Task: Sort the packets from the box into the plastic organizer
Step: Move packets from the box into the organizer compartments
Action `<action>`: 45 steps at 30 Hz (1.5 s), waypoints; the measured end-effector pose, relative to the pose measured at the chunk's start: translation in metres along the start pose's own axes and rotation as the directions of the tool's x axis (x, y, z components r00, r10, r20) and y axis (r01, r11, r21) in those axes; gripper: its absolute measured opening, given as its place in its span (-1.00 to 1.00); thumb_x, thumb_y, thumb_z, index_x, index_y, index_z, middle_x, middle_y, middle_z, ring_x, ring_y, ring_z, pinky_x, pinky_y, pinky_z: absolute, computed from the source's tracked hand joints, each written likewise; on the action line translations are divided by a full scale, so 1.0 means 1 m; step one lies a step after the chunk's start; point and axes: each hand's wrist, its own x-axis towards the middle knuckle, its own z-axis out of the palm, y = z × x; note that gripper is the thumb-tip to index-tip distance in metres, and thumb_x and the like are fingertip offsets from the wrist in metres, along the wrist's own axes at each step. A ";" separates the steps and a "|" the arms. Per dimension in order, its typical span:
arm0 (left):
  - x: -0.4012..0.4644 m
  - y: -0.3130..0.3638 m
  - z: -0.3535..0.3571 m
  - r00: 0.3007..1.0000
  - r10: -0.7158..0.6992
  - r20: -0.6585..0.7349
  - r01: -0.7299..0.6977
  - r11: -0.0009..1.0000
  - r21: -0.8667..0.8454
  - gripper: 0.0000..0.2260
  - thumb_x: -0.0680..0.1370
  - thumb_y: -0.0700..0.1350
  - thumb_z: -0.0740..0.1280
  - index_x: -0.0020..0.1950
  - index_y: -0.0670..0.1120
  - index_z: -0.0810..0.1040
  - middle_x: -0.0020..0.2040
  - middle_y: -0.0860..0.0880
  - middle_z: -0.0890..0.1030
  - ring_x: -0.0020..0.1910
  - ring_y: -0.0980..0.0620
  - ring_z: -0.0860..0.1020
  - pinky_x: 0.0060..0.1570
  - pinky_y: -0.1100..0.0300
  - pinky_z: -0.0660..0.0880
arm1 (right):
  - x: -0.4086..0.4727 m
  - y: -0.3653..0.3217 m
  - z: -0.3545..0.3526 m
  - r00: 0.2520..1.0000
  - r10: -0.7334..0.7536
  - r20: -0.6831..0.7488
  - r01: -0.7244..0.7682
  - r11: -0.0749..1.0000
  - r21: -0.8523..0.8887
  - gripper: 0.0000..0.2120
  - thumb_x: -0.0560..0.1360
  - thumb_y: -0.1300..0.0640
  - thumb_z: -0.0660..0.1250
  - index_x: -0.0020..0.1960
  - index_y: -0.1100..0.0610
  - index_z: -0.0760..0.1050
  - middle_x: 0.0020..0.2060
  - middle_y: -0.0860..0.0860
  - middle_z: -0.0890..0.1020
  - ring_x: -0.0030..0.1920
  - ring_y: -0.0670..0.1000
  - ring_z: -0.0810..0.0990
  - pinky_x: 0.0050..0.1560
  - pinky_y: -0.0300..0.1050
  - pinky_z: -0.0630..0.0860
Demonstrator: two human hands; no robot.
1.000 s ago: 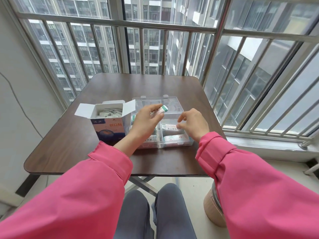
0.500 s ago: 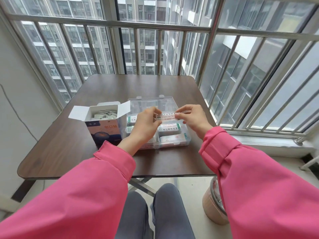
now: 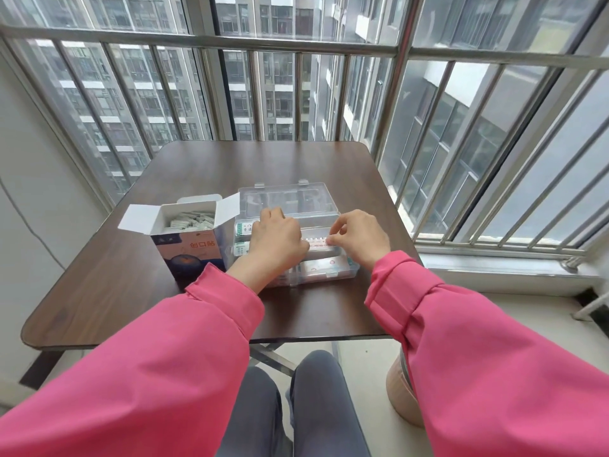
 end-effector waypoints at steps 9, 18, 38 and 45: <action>-0.016 -0.006 -0.005 0.967 0.089 -0.239 -0.164 0.934 -0.317 -0.72 0.53 -0.15 0.26 0.23 -0.15 0.48 0.12 -0.15 0.42 0.21 -0.12 0.31 0.18 0.17 0.25 | -0.003 -0.011 -0.004 0.997 -0.062 -0.049 0.065 0.995 0.074 -0.78 0.51 0.00 0.29 -0.06 0.12 0.62 -0.06 0.10 0.63 0.03 0.09 0.57 0.01 -0.05 0.47; -0.060 -0.083 -0.052 0.756 -0.009 -0.654 -0.190 0.954 -0.233 -0.67 0.37 -0.30 0.27 0.13 -0.17 0.54 0.08 -0.14 0.53 0.11 -0.12 0.40 0.12 0.07 0.35 | -0.033 -0.089 -0.011 0.877 -0.469 -0.106 0.475 0.879 0.039 -0.74 0.56 0.10 0.25 0.20 0.16 0.52 0.17 0.10 0.53 0.23 0.07 0.46 0.22 -0.15 0.28; -0.093 -0.173 -0.054 0.935 0.184 -0.303 -0.230 0.966 -0.122 -0.37 0.36 -0.09 0.52 0.37 -0.10 0.37 0.25 -0.06 0.44 0.25 -0.09 0.35 0.25 0.13 0.31 | -0.061 -0.166 0.028 0.805 -0.584 0.107 0.592 0.778 -0.209 -0.85 0.46 0.10 0.38 0.01 0.05 0.63 -0.04 0.06 0.61 0.03 0.11 0.53 0.03 -0.02 0.45; -0.104 -0.172 -0.049 0.923 0.177 -0.341 -0.232 0.964 -0.128 -0.40 0.36 -0.17 0.50 0.36 -0.06 0.38 0.26 0.02 0.45 0.24 -0.02 0.35 0.05 0.31 0.25 | -0.070 -0.179 0.039 0.788 -0.612 0.068 0.586 0.710 -0.391 -0.83 0.51 0.09 0.26 0.00 0.03 0.62 -0.02 0.03 0.61 0.09 0.10 0.49 0.04 -0.06 0.31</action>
